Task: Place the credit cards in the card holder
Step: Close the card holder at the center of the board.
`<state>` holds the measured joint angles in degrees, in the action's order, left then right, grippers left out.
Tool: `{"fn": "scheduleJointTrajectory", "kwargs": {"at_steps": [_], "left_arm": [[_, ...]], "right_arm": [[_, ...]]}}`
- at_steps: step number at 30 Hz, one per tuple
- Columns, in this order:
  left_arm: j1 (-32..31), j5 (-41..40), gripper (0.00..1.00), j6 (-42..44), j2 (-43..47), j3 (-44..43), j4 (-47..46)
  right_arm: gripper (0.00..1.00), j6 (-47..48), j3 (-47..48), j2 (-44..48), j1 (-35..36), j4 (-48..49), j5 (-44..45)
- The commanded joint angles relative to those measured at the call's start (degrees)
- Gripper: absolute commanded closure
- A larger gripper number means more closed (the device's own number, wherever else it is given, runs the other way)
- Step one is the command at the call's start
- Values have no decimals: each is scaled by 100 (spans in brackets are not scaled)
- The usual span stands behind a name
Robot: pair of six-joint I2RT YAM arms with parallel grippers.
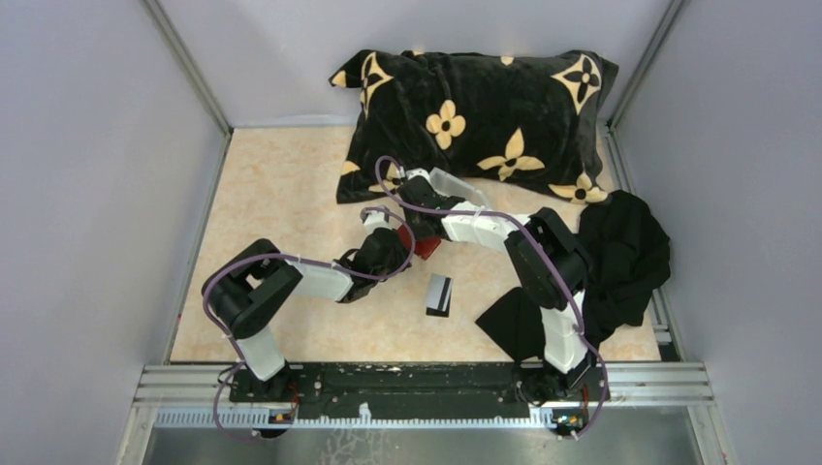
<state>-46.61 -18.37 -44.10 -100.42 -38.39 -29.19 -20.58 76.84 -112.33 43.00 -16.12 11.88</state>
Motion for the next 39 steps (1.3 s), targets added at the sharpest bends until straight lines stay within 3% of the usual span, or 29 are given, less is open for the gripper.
{"fn": "scheduleJointTrajectory", "kwargs": {"at_steps": [1,15,39], "left_arm": [[-32,88,100,50,-172,86,512],[-28,86,100,56,-149,119,506],[-32,-123,100,90,-1,61,766]], "right_arm": [[99,-35,229,-188,78,-156,-49],[99,-43,-40,426,39,126,82],[99,-242,-376,319,-260,215,-78]]}}
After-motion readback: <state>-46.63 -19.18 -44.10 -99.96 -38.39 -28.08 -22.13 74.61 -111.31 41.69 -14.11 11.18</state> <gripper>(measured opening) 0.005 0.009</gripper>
